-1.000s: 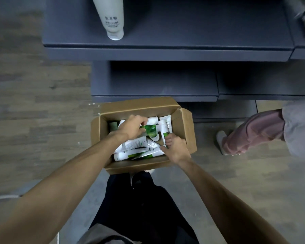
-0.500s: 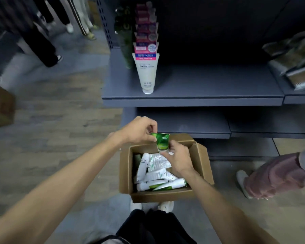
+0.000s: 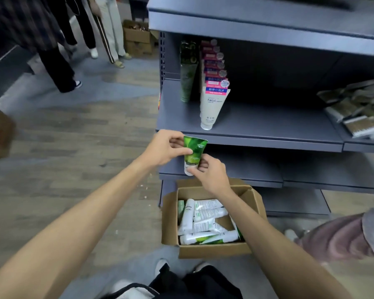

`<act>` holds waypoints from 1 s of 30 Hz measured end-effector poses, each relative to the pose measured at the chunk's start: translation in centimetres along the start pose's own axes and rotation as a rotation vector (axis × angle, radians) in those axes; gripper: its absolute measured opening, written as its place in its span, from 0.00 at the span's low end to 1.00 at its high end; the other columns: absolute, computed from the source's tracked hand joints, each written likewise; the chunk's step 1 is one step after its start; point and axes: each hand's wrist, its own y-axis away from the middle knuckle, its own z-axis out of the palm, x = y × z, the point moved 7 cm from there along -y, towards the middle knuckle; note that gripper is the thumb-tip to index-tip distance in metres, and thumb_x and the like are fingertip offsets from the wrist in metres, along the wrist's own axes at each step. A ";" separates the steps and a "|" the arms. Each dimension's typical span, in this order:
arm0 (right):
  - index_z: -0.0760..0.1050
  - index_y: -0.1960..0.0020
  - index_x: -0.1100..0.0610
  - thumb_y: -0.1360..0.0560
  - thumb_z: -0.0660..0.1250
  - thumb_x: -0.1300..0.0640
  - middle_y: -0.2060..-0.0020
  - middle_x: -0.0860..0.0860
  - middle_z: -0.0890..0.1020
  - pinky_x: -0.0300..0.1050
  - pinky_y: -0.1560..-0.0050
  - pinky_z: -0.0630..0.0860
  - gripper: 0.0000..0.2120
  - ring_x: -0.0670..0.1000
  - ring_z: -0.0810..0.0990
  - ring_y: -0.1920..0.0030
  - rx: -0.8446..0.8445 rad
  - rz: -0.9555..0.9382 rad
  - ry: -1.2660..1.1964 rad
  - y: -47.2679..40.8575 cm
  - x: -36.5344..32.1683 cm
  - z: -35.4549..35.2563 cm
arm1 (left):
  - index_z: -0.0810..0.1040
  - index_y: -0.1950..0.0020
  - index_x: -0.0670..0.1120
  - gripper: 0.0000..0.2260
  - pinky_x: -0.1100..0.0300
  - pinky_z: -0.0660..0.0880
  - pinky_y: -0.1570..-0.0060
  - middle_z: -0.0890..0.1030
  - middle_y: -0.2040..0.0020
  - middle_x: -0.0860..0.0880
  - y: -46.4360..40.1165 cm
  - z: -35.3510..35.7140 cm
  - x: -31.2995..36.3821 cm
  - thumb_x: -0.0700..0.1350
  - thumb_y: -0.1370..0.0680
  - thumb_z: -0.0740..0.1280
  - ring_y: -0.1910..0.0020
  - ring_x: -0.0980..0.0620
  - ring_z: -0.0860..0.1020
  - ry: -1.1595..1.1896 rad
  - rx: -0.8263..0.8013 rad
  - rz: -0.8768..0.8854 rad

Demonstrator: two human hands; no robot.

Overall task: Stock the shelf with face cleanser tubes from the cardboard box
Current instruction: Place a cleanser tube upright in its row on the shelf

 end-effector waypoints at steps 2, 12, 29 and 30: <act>0.79 0.44 0.56 0.31 0.77 0.60 0.56 0.47 0.85 0.37 0.47 0.80 0.16 0.41 0.84 0.55 0.002 -0.007 -0.008 0.0 -0.8 0.3 | 0.83 0.55 0.38 0.09 0.60 0.80 0.52 0.86 0.57 0.42 0.2 -0.8 0.2 0.39 0.31 0.78 0.59 0.53 0.82 -0.009 0.014 0.016; 0.79 0.45 0.58 0.32 0.78 0.58 0.55 0.50 0.85 0.40 0.49 0.81 0.17 0.44 0.84 0.53 0.148 -0.086 -0.048 -0.6 -3.0 -2.1 | 0.84 0.51 0.40 0.10 0.58 0.80 0.52 0.86 0.55 0.42 -1.5 -2.2 3.0 0.38 0.31 0.78 0.57 0.48 0.84 0.034 0.059 0.070; 0.79 0.49 0.57 0.30 0.77 0.54 0.58 0.46 0.85 0.29 0.58 0.76 0.13 0.38 0.83 0.58 0.218 -0.099 -0.003 -4.0 0.8 -16.5 | 0.83 0.48 0.45 0.10 0.64 0.80 0.51 0.85 0.55 0.52 -9.3 10.0 9.2 0.42 0.28 0.76 0.55 0.59 0.83 -0.045 0.141 0.114; 0.79 0.49 0.57 0.30 0.77 0.54 0.58 0.46 0.85 0.28 0.58 0.76 0.13 0.37 0.83 0.58 0.214 -0.107 -0.010 -4.6 1.1 -17.4 | 0.83 0.47 0.45 0.10 0.65 0.79 0.51 0.85 0.54 0.52 -9.7 11.0 9.5 0.42 0.28 0.75 0.55 0.60 0.83 -0.039 0.171 0.113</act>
